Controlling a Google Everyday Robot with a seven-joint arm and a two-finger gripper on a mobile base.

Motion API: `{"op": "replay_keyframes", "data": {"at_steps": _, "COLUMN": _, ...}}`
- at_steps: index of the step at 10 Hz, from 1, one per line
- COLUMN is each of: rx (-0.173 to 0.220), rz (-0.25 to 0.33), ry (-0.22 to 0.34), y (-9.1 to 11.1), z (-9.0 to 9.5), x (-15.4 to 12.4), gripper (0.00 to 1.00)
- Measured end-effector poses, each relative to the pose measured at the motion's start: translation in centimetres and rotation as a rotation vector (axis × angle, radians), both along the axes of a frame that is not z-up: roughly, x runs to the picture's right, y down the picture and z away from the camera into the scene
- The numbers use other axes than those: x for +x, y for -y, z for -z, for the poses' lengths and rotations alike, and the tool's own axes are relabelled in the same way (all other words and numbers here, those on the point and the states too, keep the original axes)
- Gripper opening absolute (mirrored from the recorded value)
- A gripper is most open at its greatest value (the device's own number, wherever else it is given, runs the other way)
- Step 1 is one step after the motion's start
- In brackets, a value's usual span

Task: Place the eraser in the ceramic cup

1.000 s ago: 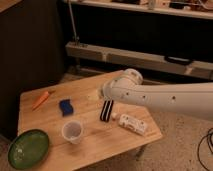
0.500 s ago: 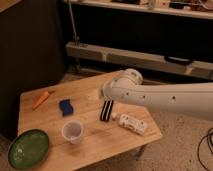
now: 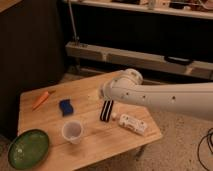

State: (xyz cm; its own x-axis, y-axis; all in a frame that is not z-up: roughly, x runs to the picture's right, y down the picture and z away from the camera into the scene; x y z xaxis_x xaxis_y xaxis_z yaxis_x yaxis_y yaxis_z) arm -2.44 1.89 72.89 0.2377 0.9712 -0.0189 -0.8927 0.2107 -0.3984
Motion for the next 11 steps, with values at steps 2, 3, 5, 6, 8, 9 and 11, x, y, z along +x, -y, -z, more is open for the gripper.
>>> {"op": "replay_keyframes", "data": {"at_steps": 2, "rx": 0.0, "rz": 0.0, "ry": 0.0, "y": 0.0, "z": 0.0, "x": 0.0, "gripper": 0.8}}
{"op": "replay_keyframes", "data": {"at_steps": 3, "rx": 0.0, "rz": 0.0, "ry": 0.0, "y": 0.0, "z": 0.0, "x": 0.0, "gripper": 0.8}}
{"op": "replay_keyframes", "data": {"at_steps": 5, "rx": 0.0, "rz": 0.0, "ry": 0.0, "y": 0.0, "z": 0.0, "x": 0.0, "gripper": 0.8}}
{"op": "replay_keyframes", "data": {"at_steps": 6, "rx": 0.0, "rz": 0.0, "ry": 0.0, "y": 0.0, "z": 0.0, "x": 0.0, "gripper": 0.8}}
{"op": "replay_keyframes", "data": {"at_steps": 8, "rx": -0.001, "rz": -0.002, "ry": -0.003, "y": 0.1, "z": -0.1, "x": 0.0, "gripper": 0.8}}
{"op": "replay_keyframes", "data": {"at_steps": 9, "rx": -0.014, "rz": -0.012, "ry": -0.025, "y": 0.2, "z": -0.3, "x": 0.4, "gripper": 0.8}}
{"op": "replay_keyframes", "data": {"at_steps": 11, "rx": -0.046, "rz": -0.029, "ry": -0.085, "y": 1.3, "z": -1.6, "x": 0.8, "gripper": 0.8}}
